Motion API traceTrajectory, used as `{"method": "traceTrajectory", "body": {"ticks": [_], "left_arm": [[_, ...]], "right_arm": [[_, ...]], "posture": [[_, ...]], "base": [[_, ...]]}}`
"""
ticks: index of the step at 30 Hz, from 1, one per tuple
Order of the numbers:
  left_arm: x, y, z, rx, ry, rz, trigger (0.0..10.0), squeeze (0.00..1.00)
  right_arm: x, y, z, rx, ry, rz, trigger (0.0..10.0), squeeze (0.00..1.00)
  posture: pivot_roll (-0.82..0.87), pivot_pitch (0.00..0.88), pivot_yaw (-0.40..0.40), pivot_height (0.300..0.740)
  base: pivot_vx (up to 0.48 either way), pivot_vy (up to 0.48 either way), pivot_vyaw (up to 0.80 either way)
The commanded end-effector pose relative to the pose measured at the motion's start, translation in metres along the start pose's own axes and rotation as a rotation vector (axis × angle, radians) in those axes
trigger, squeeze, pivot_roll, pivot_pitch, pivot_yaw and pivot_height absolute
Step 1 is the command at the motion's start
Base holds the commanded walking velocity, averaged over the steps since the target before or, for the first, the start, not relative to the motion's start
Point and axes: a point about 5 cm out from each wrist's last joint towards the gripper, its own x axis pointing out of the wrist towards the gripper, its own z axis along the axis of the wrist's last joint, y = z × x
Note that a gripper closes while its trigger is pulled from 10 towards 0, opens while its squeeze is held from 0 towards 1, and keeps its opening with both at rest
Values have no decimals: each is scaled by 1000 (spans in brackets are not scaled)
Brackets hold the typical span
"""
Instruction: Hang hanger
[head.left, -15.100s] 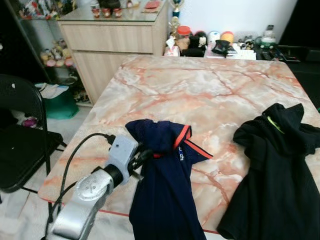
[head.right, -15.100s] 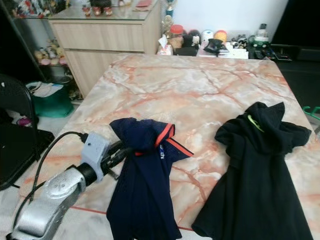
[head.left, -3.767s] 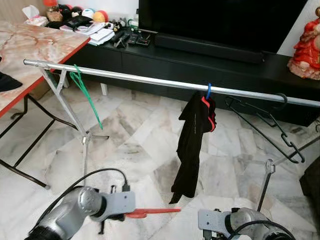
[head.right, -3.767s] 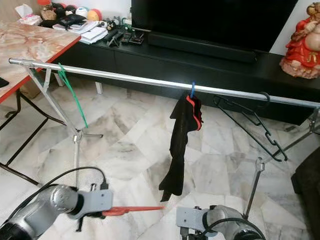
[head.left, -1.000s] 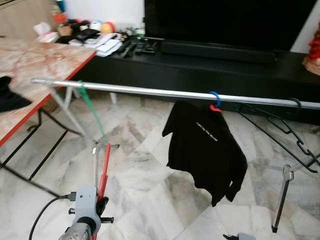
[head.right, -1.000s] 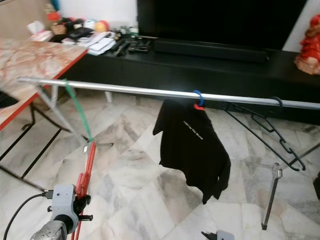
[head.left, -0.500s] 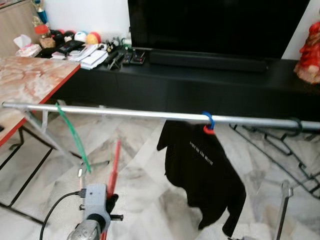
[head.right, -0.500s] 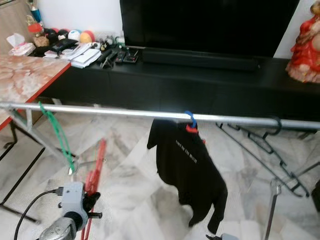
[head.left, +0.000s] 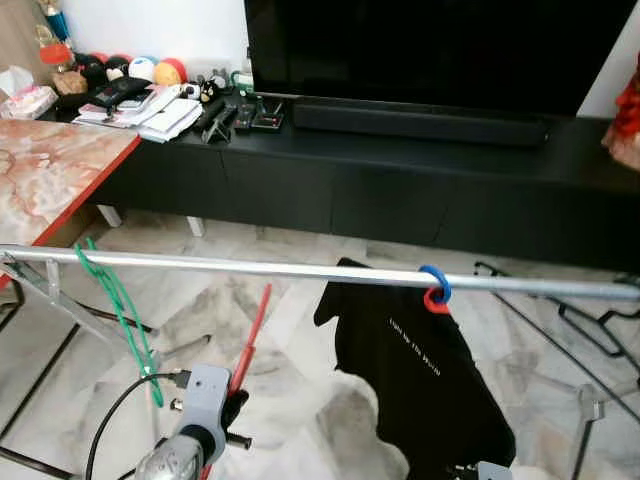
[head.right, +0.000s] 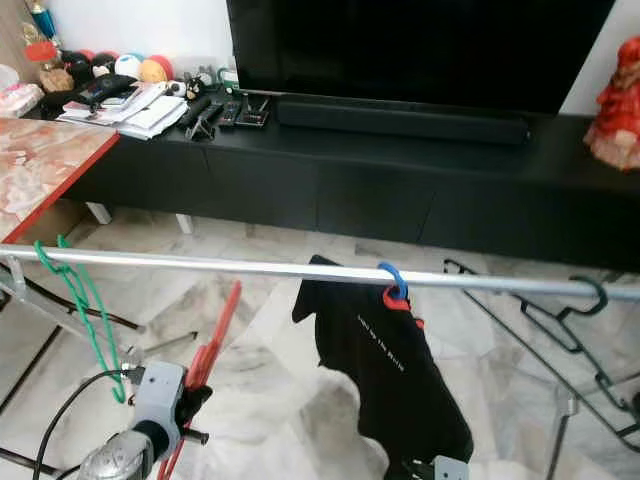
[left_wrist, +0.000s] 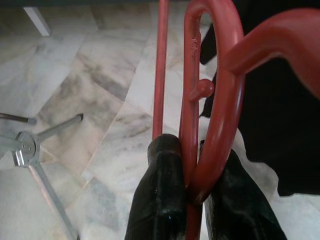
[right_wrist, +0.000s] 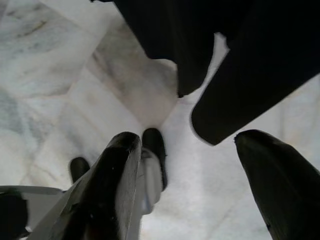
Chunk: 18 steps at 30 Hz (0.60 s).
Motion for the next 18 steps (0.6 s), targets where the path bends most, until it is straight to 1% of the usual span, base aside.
{"method": "traceTrajectory", "body": {"ticks": [1, 3, 5, 7, 8, 10, 13, 14, 16, 18], "left_arm": [[-5, 13, -7, 22, 28, 30, 10000, 0], [-6, 19, 1, 65, 4, 8, 10000, 0], [-6, 21, 6, 96, -12, -8, 10000, 0], [-6, 21, 6, 96, -12, -8, 10000, 0], [-6, 24, 12, 105, -35, -16, 10000, 0], [-6, 25, 15, 107, -44, -20, 10000, 0], [-3, 30, 28, 54, -86, -16, 10000, 0], [-1, 29, 36, 70, -98, -32, 10000, 0], [2, 30, 41, 83, -99, -27, 10000, 0], [7, 30, 47, 70, -102, -16, 10000, 0]], "right_arm": [[-1, 3, -13, 0, 41, 10, 10000, 0], [-1, 3, -13, -8, 42, 12, 10000, 0], [-1, 3, -13, -10, 42, 12, 10000, 0], [-1, 3, -13, -10, 42, 12, 10000, 0], [-1, 3, -13, -15, 42, 14, 10000, 0], [-1, 3, -13, -19, 44, 15, 10000, 0], [-1, 2, -12, -40, 51, 23, 10000, 0], [-1, 2, -13, -42, 52, 23, 10000, 0], [-1, 2, -13, -51, 56, 21, 10000, 0], [-1, 1, -13, -72, 61, 23, 10000, 0]], "posture": [[28, 139, -25, 740], [28, 141, -27, 740], [27, 141, -28, 740], [27, 141, -28, 740], [26, 141, -30, 740], [26, 141, -30, 740], [28, 138, -37, 740], [30, 135, -37, 740], [26, 131, -35, 740], [24, 129, -37, 740]], "base": [[0, 0, 0], [0, 0, 0], [0, 0, 0], [0, 0, 0], [0, 0, 0], [0, 0, 0], [0, 0, 0], [0, 0, 0], [0, 0, 0], [0, 0, 0]]}}
